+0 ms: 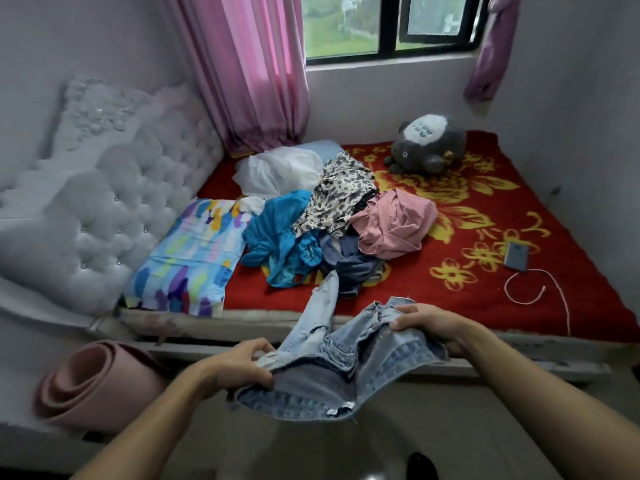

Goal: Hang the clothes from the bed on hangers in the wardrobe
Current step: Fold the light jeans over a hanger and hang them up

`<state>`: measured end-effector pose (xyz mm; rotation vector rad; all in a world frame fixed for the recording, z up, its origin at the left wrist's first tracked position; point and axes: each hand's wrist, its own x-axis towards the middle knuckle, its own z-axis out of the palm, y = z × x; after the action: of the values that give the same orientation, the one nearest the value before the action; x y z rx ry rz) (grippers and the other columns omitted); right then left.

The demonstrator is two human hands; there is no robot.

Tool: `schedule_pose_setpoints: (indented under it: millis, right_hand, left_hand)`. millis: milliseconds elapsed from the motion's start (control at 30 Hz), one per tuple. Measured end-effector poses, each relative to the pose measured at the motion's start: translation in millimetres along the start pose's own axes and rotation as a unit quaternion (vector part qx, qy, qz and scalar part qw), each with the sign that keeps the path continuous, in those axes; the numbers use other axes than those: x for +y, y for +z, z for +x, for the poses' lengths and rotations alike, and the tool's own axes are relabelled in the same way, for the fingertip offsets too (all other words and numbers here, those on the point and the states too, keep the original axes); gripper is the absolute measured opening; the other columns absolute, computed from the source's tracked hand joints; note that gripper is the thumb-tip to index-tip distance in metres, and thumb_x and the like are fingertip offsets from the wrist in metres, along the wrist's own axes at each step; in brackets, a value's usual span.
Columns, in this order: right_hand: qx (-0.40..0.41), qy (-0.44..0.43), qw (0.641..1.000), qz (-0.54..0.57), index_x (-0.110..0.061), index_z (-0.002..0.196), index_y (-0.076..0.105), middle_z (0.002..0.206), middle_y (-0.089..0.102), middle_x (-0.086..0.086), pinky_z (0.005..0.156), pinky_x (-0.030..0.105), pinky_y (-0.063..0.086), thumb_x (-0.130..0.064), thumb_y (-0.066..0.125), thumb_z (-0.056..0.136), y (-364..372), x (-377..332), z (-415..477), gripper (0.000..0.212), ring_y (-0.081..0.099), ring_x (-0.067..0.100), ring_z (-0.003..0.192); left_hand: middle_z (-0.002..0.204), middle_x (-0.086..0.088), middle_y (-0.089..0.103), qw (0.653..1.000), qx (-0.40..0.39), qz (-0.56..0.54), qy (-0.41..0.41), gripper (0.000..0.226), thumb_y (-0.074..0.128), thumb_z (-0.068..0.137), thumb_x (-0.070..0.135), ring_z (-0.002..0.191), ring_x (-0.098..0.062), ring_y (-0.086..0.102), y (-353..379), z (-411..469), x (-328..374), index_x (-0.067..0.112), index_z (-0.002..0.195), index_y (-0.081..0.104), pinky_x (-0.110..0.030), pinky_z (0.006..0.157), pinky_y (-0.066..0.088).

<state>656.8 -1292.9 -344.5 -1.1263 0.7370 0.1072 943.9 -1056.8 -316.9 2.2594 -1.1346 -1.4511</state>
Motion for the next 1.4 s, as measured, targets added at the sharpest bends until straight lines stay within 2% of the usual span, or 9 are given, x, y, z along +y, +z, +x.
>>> schedule_pose_setpoints:
  millis: [133, 300, 400, 667, 833, 1000, 1133, 1300, 1400]
  right_hand:
    - [-0.002, -0.052, 0.991, -0.126, -0.011, 0.130, 0.058, 0.120, 0.065, 0.019, 0.076, 0.028, 0.055, -0.003, 0.073, 0.064, 42.3, -40.8, -32.9, 0.068, 0.063, 0.026, 0.096]
    - [0.217, -0.175, 0.939, -0.200, -0.006, 0.107, 0.070, 0.110, 0.069, 0.019, 0.063, 0.016, 0.051, 0.013, 0.055, 0.083, 69.8, -96.9, -78.2, 0.034, 0.061, 0.018, 0.081]
    - [0.332, -0.247, 0.877, -0.245, -0.002, 0.098, 0.073, 0.083, 0.068, 0.016, 0.047, 0.014, 0.044, 0.009, 0.059, 0.082, 83.2, -128.4, -103.7, 0.023, 0.055, 0.009, 0.056]
    - [0.469, -0.281, 0.690, -0.474, -0.016, 0.091, 0.078, 0.091, 0.073, 0.007, 0.076, 0.034, 0.049, -0.009, 0.058, 0.081, 43.8, -169.0, -123.1, 0.023, 0.065, 0.027, 0.088]
    - [0.397, -0.284, 0.849, -0.204, -0.001, 0.078, 0.067, 0.066, 0.056, 0.009, 0.056, 0.029, 0.047, -0.009, 0.049, 0.088, 2.9, -188.4, -106.1, 0.022, 0.054, 0.022, 0.061]
    - [0.329, -0.216, 0.908, -0.141, -0.011, 0.067, 0.057, 0.067, 0.050, 0.012, 0.054, 0.028, 0.035, -0.013, 0.049, 0.090, -76.3, -189.0, -59.0, 0.024, 0.046, 0.020, 0.055]
    - [0.253, -0.152, 0.955, -0.020, -0.013, 0.049, 0.062, 0.059, 0.062, 0.007, 0.054, 0.025, 0.043, -0.017, 0.047, 0.095, -147.6, -192.1, -5.8, 0.049, 0.059, 0.010, 0.048]
    - [0.104, -0.102, 0.987, 0.071, -0.007, 0.115, 0.067, 0.115, 0.069, 0.018, 0.088, 0.039, 0.053, -0.047, 0.067, 0.084, -231.2, -210.7, 48.4, 0.050, 0.066, 0.030, 0.106]
    - [0.020, -0.082, 0.996, 0.012, -0.003, 0.123, 0.062, 0.124, 0.063, 0.023, 0.093, 0.043, 0.053, -0.017, 0.083, 0.071, -274.1, -222.2, 77.1, 0.058, 0.063, 0.035, 0.112]
  left_hand:
    - [0.108, -0.010, 0.062, 0.994, 0.090, -0.011, 0.061, 0.063, 0.069, 0.042, 0.035, 0.093, -0.021, 0.063, -38.7, -68.1, -2.3, 0.030, 0.104, 0.059, -0.035, 0.082, 0.053]
    - [0.090, -0.013, 0.061, 0.966, 0.231, 0.018, 0.112, 0.035, 0.061, 0.067, 0.001, 0.075, -0.022, 0.055, -90.1, -127.5, 21.3, 0.017, 0.098, 0.058, -0.028, 0.063, 0.044]
    - [0.072, -0.011, 0.064, 0.934, 0.326, 0.080, 0.125, 0.028, 0.053, 0.069, -0.006, 0.068, -0.025, 0.057, -113.6, -138.8, 29.3, 0.020, 0.076, 0.061, -0.029, 0.062, 0.042]
    - [0.070, -0.011, 0.065, 0.870, 0.468, -0.014, 0.156, 0.019, 0.053, 0.069, 0.005, 0.069, -0.026, 0.059, -151.0, -129.2, 70.2, 0.016, 0.071, 0.069, -0.032, 0.067, 0.050]
    - [0.065, -0.009, 0.049, 0.885, 0.404, -0.194, 0.127, 0.023, 0.047, 0.088, 0.009, 0.058, -0.023, 0.044, -154.4, -74.5, 115.6, 0.012, 0.069, 0.059, -0.026, 0.058, 0.039]
    - [0.060, -0.002, 0.064, 0.905, 0.334, -0.230, 0.127, 0.039, 0.048, 0.091, 0.023, 0.063, -0.020, 0.058, -160.9, 22.3, 151.1, 0.012, 0.060, 0.068, -0.026, 0.055, 0.040]
    - [0.089, -0.011, 0.074, 0.942, 0.161, -0.278, 0.096, 0.035, 0.058, 0.086, 0.040, 0.074, -0.020, 0.070, -175.4, 106.3, 188.5, 0.009, 0.095, 0.072, -0.035, 0.077, 0.052]
    - [0.102, -0.015, 0.072, 0.961, 0.070, -0.238, 0.119, 0.072, 0.096, 0.034, 0.039, 0.087, -0.024, 0.069, -201.6, 195.5, 208.5, 0.001, 0.090, 0.073, -0.028, 0.077, 0.056]
    - [0.098, -0.020, 0.072, 0.964, 0.121, -0.209, 0.107, 0.047, 0.091, 0.051, 0.018, 0.082, -0.023, 0.069, -216.3, 239.2, 216.0, -0.002, 0.089, 0.072, -0.028, 0.073, 0.058]
